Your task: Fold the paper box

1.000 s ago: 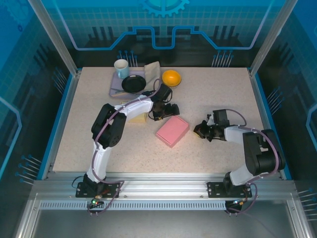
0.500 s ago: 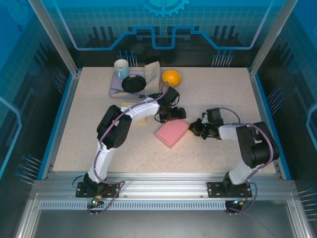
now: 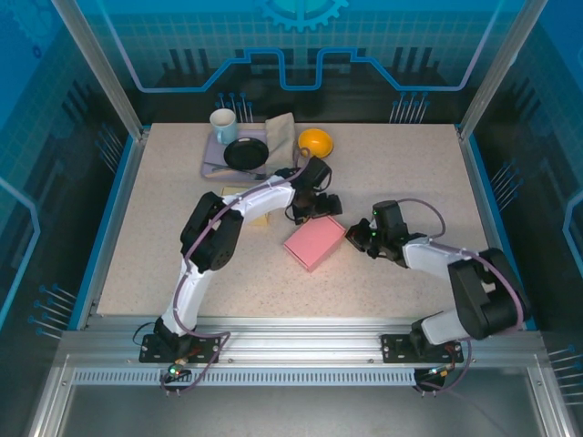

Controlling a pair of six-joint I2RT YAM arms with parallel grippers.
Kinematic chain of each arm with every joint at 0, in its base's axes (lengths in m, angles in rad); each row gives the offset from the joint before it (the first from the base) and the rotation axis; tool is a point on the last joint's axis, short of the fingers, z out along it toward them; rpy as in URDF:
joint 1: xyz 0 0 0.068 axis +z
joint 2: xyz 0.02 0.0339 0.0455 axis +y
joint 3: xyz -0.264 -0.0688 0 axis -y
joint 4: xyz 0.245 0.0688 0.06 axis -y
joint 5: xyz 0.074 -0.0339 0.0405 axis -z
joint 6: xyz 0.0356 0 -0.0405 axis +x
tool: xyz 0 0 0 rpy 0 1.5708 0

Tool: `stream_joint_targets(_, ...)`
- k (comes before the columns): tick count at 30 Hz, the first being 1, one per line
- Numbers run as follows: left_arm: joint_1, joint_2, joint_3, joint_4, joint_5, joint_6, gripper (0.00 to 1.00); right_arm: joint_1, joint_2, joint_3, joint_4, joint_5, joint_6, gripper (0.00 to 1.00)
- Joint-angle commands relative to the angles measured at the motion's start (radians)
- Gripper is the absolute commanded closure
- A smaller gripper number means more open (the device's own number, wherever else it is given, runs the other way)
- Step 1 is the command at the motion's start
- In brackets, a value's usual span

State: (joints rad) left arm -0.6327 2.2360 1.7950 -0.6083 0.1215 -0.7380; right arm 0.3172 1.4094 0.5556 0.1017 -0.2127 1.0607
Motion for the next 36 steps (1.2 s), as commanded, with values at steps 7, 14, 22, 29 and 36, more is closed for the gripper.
stream_joint_targets(7,0.091,-0.079,0.08,-0.13,-0.09,0.048,0.09,-0.074,-0.089,0.074,-0.405,0.009,-0.38,0.8)
stream_joint_targets(14,0.078,-0.44,-0.364,-0.114,-0.128,-0.146,0.1,-0.017,-0.074,0.268,-0.546,0.04,-0.688,0.58)
stream_joint_targets(22,-0.079,-0.633,-0.769,0.183,-0.085,-0.389,0.09,0.021,0.126,0.431,-0.524,-0.036,-0.822,0.54)
stream_joint_targets(29,-0.121,-0.525,-0.782,0.34,-0.093,-0.452,0.1,0.064,0.298,0.492,-0.507,0.005,-0.859,0.54)
stream_joint_targets(36,-0.088,-0.444,-0.685,0.335,-0.141,-0.399,0.21,0.076,0.329,0.463,-0.468,0.009,-0.774,0.7)
